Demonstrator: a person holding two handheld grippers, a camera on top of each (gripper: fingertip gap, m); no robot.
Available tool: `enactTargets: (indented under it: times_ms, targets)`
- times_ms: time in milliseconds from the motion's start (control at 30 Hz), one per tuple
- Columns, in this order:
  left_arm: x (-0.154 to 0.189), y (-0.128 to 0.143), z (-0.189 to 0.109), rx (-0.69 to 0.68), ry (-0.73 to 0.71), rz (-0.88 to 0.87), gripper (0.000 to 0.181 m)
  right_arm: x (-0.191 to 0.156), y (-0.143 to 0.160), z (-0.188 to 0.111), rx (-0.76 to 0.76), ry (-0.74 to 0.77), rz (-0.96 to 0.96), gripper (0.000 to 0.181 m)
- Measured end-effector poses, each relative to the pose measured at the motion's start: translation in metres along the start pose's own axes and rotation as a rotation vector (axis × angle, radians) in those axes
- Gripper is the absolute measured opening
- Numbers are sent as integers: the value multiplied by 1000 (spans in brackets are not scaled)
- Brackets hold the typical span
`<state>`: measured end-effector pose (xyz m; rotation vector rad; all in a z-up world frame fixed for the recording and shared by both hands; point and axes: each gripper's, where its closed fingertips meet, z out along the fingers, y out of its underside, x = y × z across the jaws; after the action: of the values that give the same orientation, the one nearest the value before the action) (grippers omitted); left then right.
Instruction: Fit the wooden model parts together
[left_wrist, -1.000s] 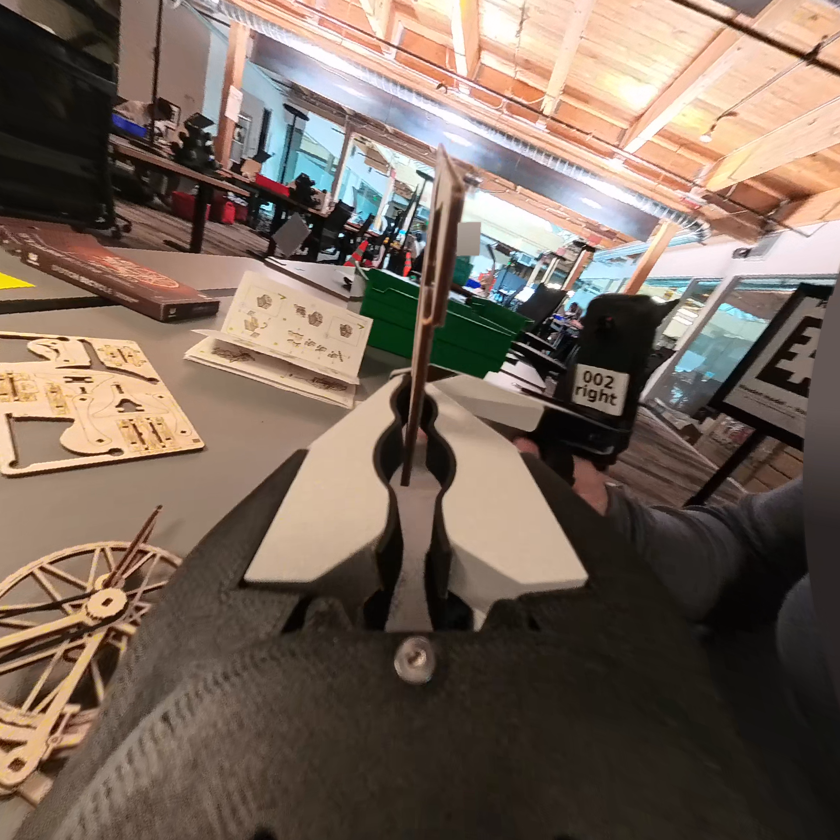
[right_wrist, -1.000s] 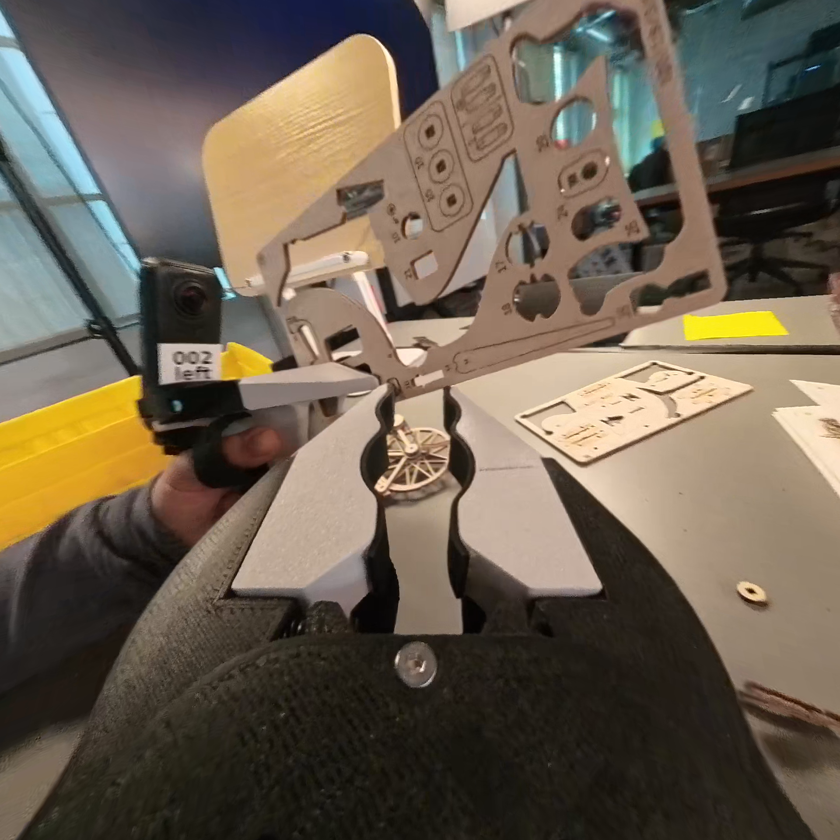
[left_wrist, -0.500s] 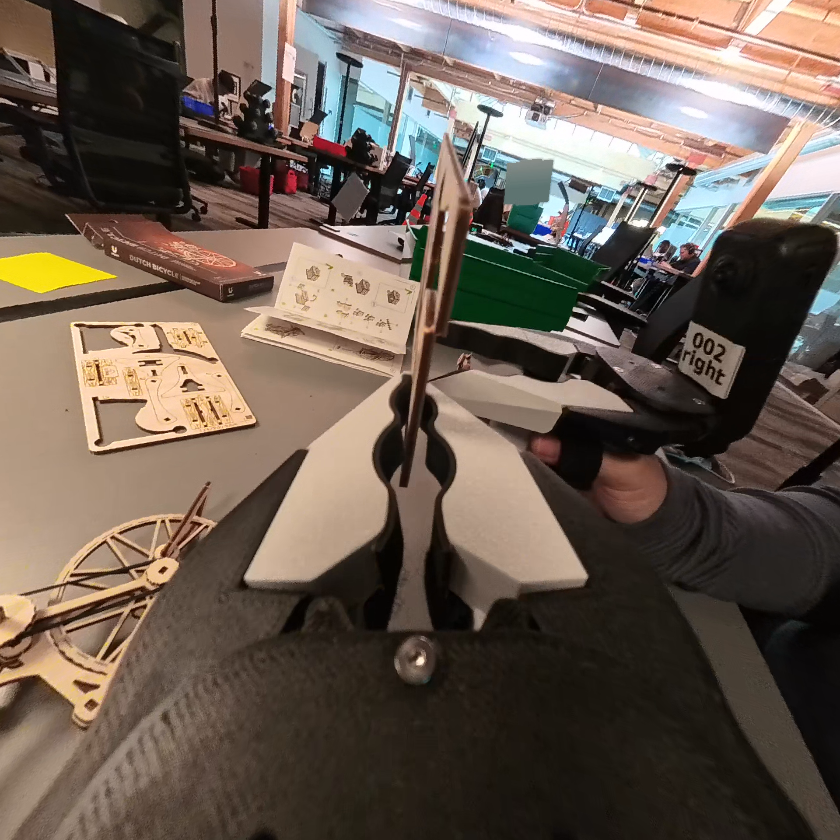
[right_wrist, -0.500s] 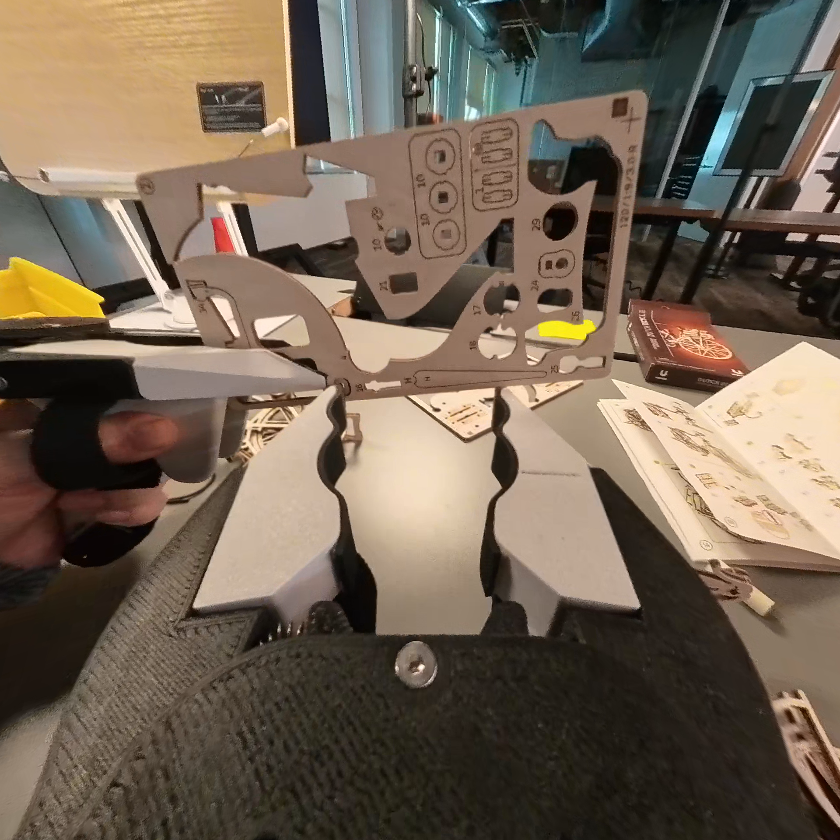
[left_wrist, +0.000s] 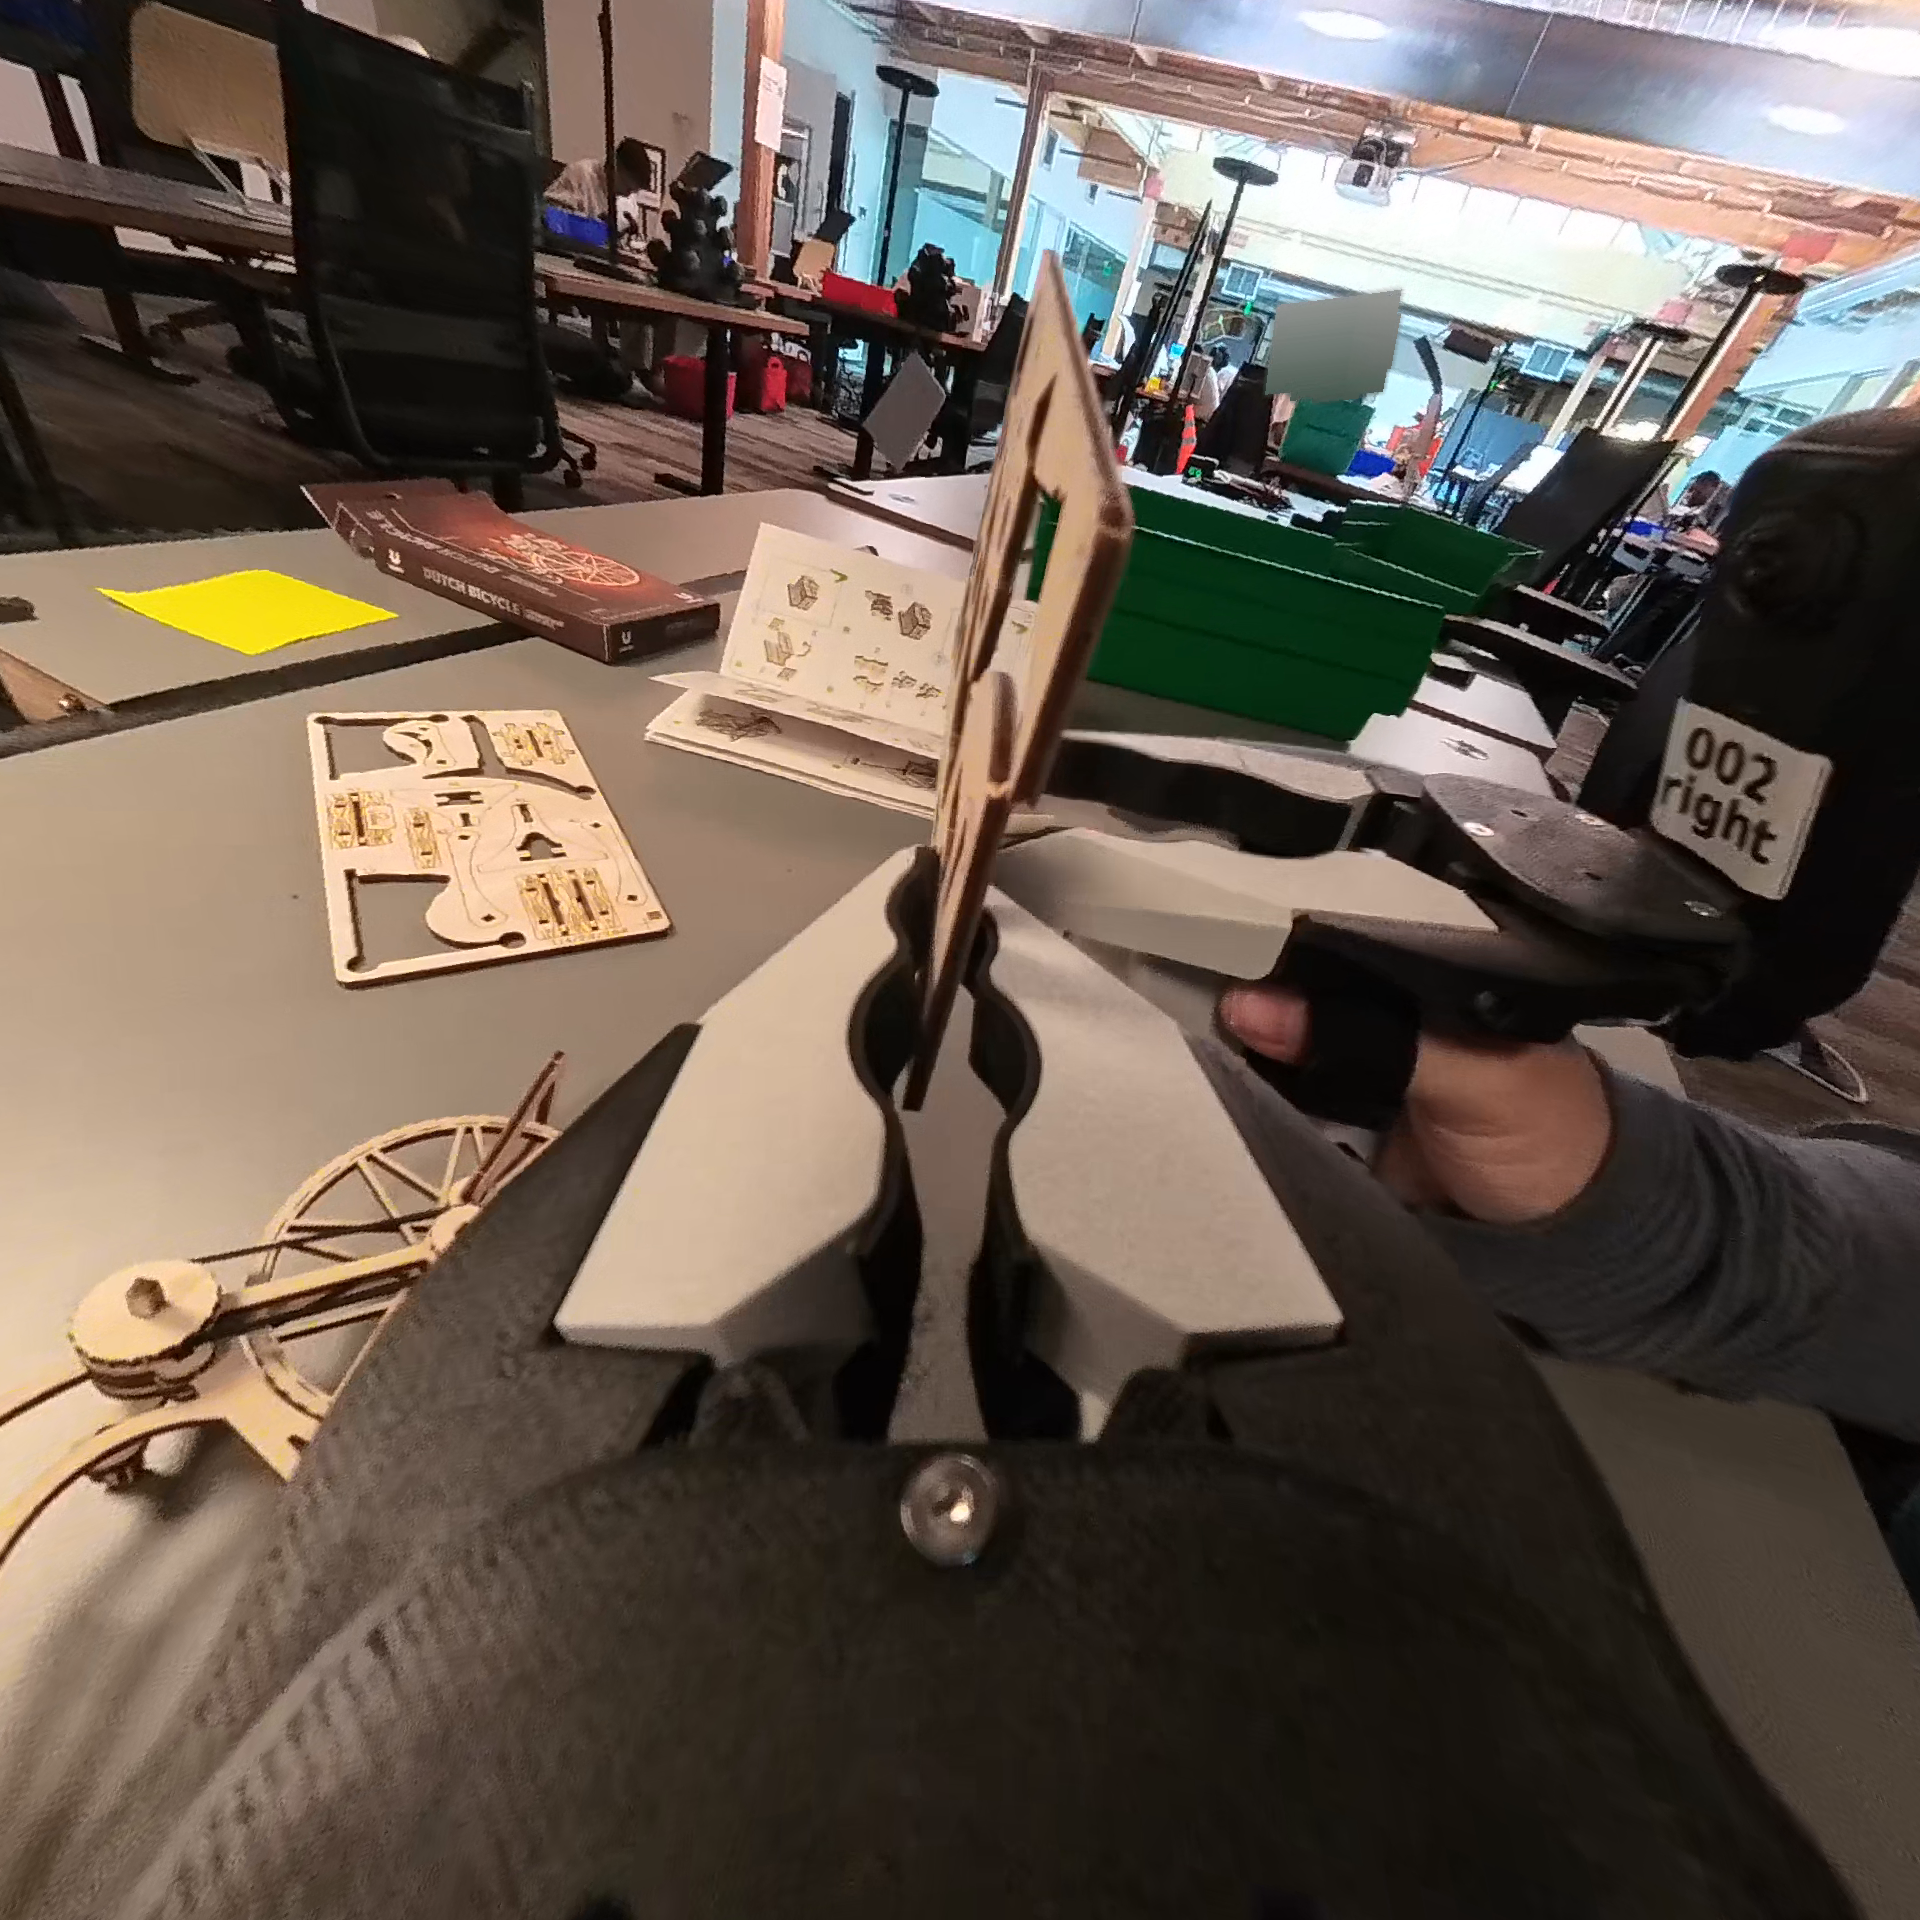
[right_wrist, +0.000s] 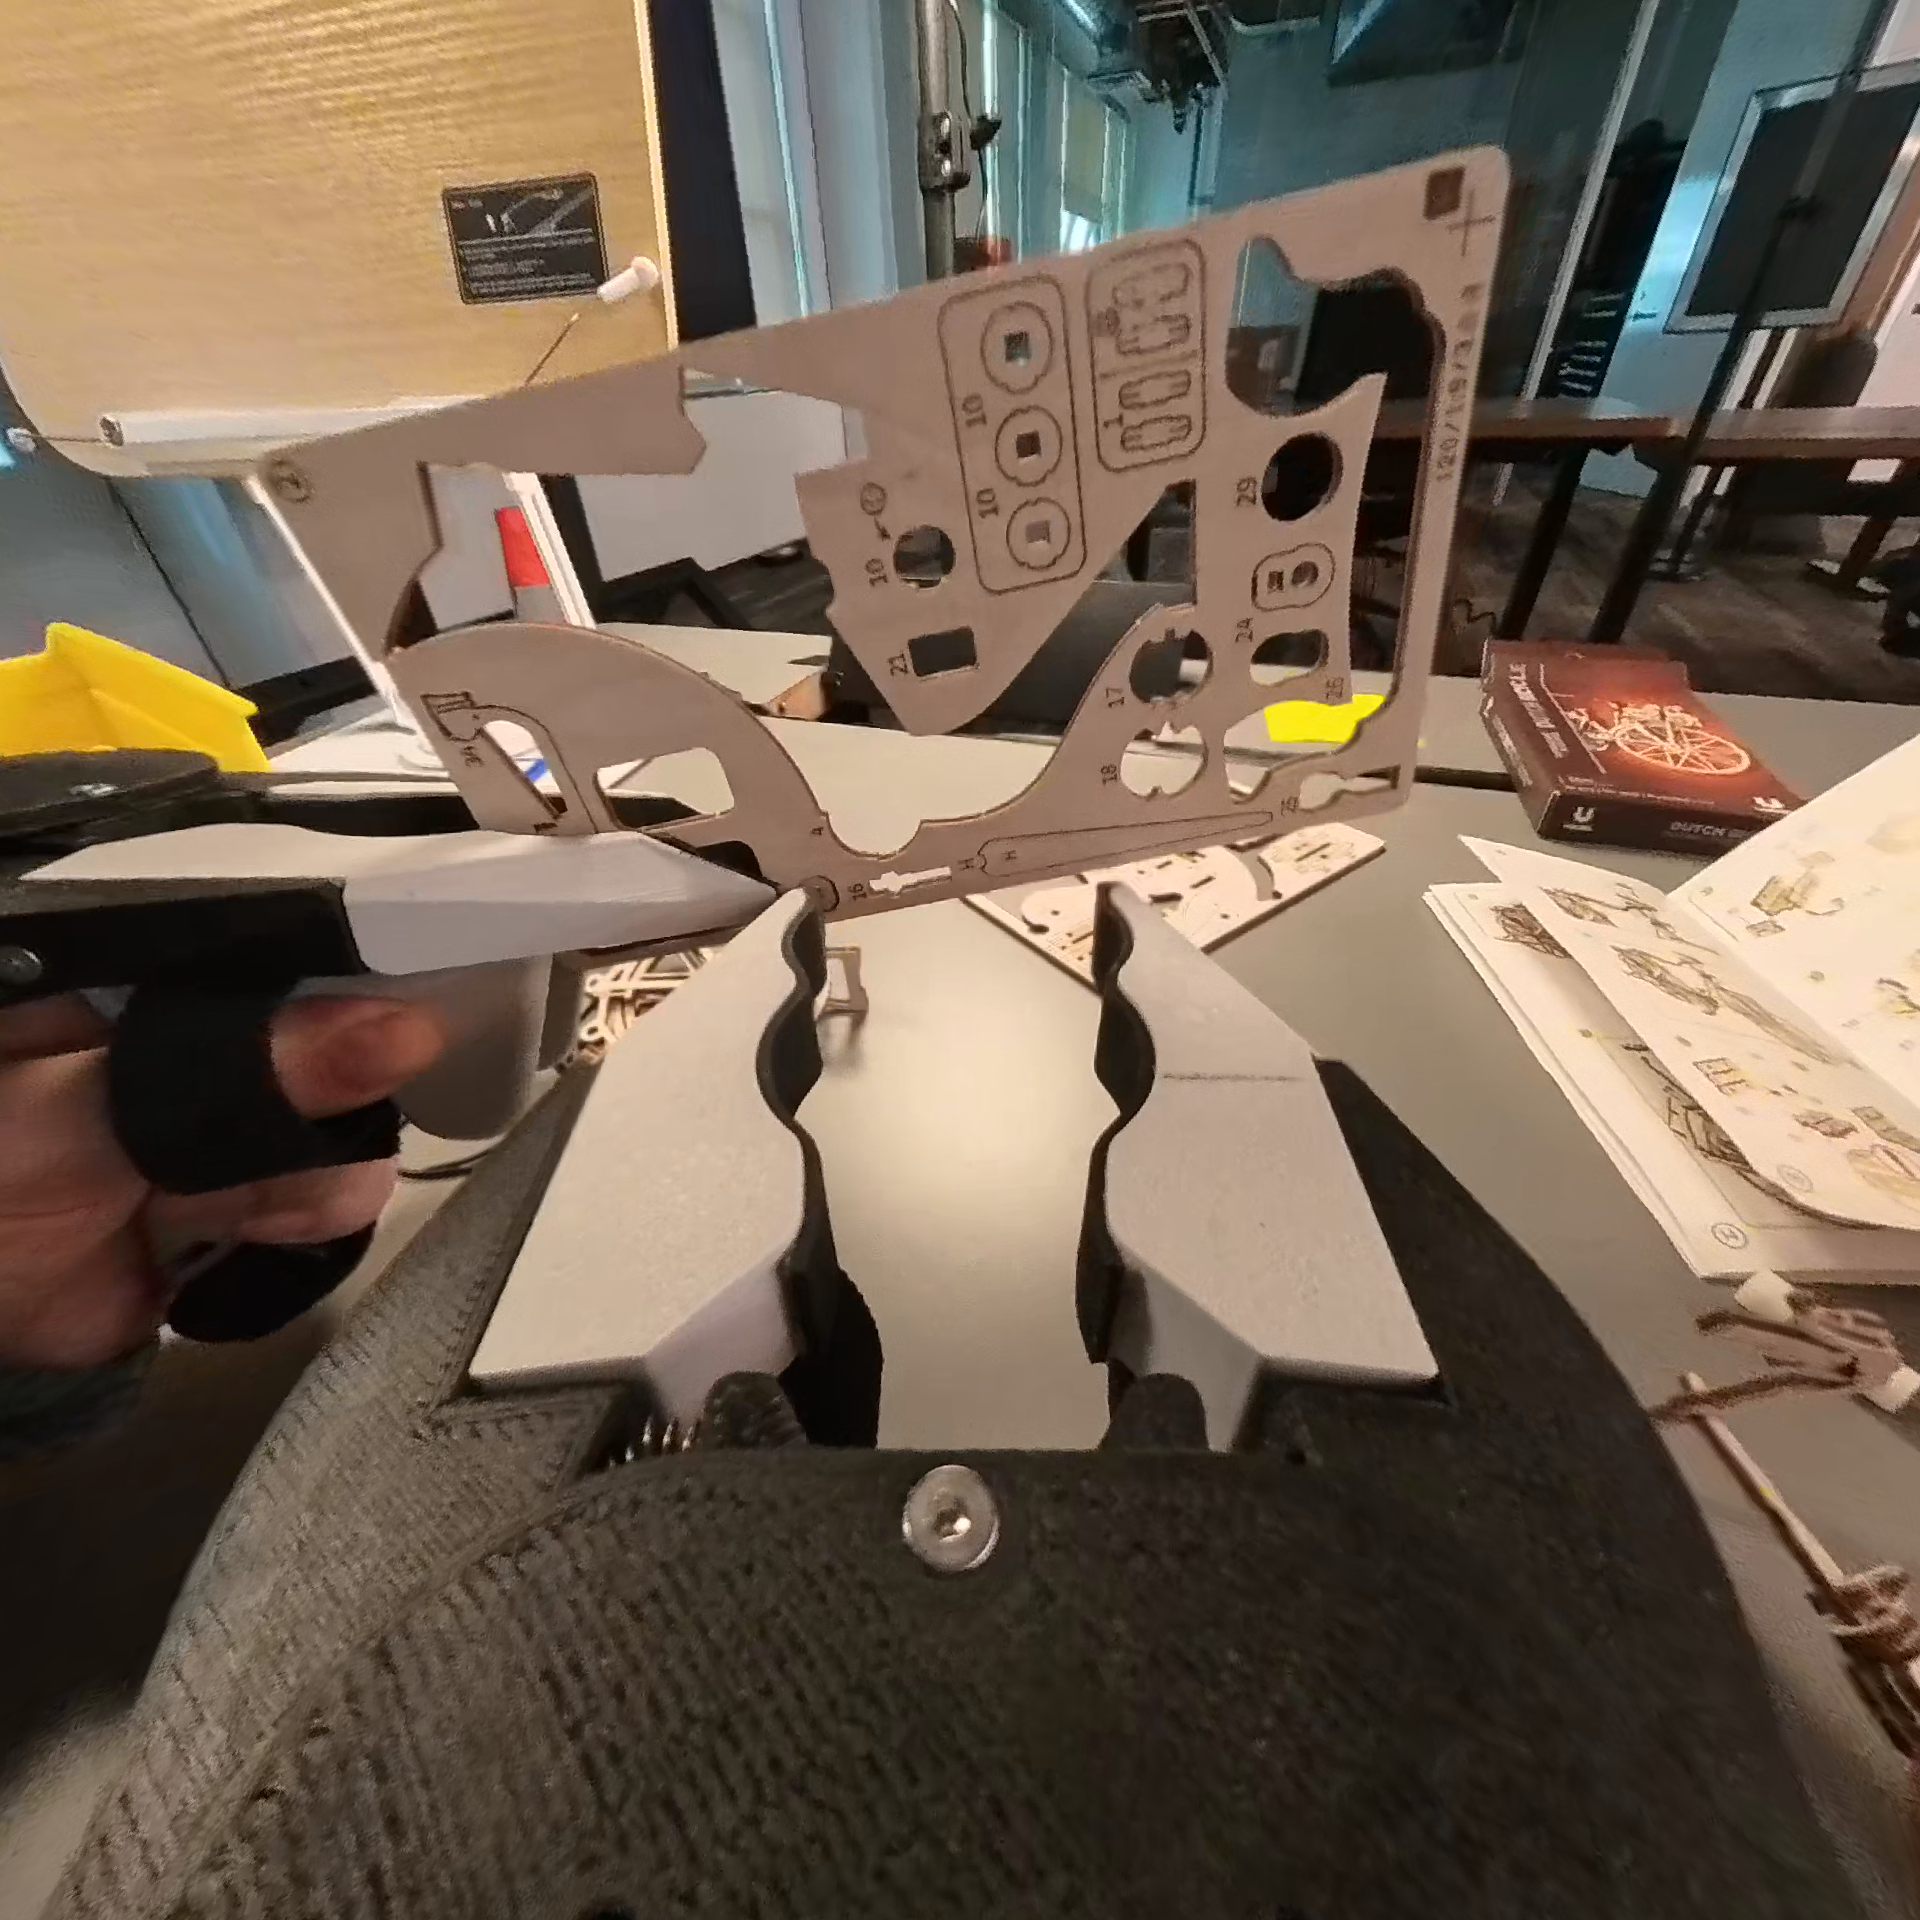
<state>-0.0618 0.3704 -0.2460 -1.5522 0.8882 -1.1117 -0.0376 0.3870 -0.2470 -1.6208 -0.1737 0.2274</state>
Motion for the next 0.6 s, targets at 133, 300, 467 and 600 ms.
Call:
enactTargets:
  times_ms: [133, 300, 467, 600]
  targets:
    - [-3, -12, -6, 105, 55, -133, 1, 2, -2, 4, 14, -23, 137, 64]
    - [3, -25, -14, 219, 172, -205, 1, -9, -11, 4, 58, -138, 352, 57]
    - [14, -34, -21, 255, 258, -189, 2, -36, -33, -7, 167, -330, 407, 15]
    - [18, -38, -23, 279, 298, -218, 1, -44, -42, -12, 205, -395, 393, 6]
